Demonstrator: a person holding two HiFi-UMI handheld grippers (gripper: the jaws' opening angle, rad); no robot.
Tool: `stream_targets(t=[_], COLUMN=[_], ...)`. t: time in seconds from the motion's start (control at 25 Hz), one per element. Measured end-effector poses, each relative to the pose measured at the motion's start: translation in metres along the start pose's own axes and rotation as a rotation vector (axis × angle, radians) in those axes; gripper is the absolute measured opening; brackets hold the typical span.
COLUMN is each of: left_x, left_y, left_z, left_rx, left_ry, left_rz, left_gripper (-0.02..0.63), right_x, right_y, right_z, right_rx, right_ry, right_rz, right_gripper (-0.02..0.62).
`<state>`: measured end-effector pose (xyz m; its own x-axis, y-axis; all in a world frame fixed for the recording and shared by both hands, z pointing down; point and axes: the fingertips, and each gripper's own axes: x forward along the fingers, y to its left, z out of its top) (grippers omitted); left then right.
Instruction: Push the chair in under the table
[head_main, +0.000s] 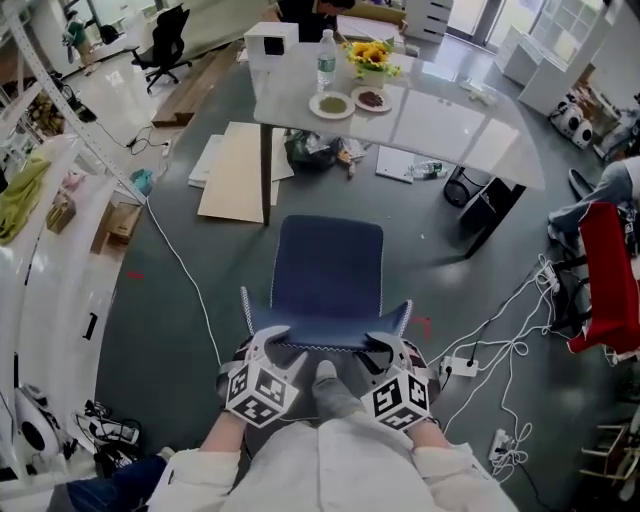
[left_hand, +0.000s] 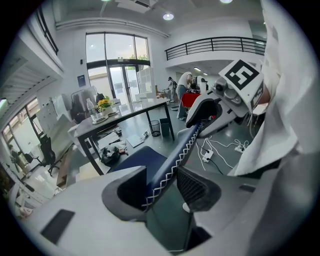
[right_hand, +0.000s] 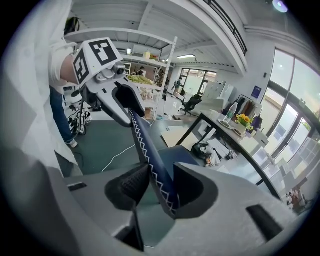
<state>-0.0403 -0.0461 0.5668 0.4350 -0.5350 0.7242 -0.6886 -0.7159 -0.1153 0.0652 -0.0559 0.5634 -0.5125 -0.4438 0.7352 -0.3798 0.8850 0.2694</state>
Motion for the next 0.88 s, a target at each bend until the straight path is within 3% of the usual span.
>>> stream_targets(t=[0.52, 0.88], left_x=[0.042, 0.057], left_y=[0.073, 0.118], left_z=[0.035, 0.043], left_rx=[-0.029, -0.025], left_ry=[0.006, 0.023], left_rz=[0.046, 0.015], left_gripper=[0.196, 0.198], right_x=[0.045, 0.073], right_y=[-0.078, -0.106], right_z=[0.023, 0.045], right_rx=[-0.015, -0.026], right_ry=[-0.045, -0.068], right_rz=[-0.008, 0.004], right_gripper=[0.135, 0.135])
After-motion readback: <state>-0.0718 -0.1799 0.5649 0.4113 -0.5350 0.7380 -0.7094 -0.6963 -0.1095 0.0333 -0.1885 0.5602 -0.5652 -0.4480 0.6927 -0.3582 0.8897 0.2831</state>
